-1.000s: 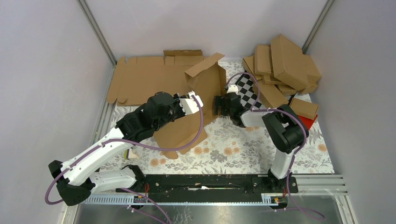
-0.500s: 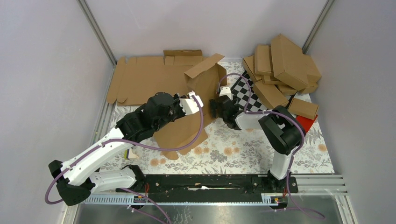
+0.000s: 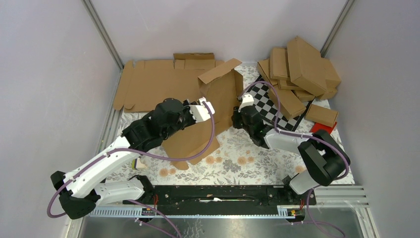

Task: Fold the paper box

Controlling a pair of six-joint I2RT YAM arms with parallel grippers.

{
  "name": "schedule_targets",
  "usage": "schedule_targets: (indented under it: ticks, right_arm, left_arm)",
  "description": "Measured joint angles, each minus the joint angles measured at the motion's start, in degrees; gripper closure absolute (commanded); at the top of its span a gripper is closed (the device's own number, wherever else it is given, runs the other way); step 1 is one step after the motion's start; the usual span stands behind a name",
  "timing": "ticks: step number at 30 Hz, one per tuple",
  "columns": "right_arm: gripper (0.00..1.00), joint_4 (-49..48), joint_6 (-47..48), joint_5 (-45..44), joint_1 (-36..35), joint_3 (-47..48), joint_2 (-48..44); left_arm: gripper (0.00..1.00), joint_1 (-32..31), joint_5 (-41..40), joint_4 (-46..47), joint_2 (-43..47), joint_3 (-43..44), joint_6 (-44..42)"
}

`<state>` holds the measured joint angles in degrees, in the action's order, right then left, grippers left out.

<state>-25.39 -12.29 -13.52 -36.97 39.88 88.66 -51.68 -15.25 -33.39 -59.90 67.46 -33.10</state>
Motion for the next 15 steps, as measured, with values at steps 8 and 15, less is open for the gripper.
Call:
schedule_targets:
  ticks: [8, 15]
  right_arm:
    - [1.0, -12.0, -13.5, 5.9, 0.0, -4.5, 1.2]
    - [1.0, -17.4, -19.1, 8.9, 0.0, -1.3, 12.4]
  left_arm:
    - [1.0, 0.0, 0.0, -0.5, 0.4, 0.0, 0.2]
    - [1.0, 0.0, 0.0, -0.7, 0.7, 0.0, 0.2]
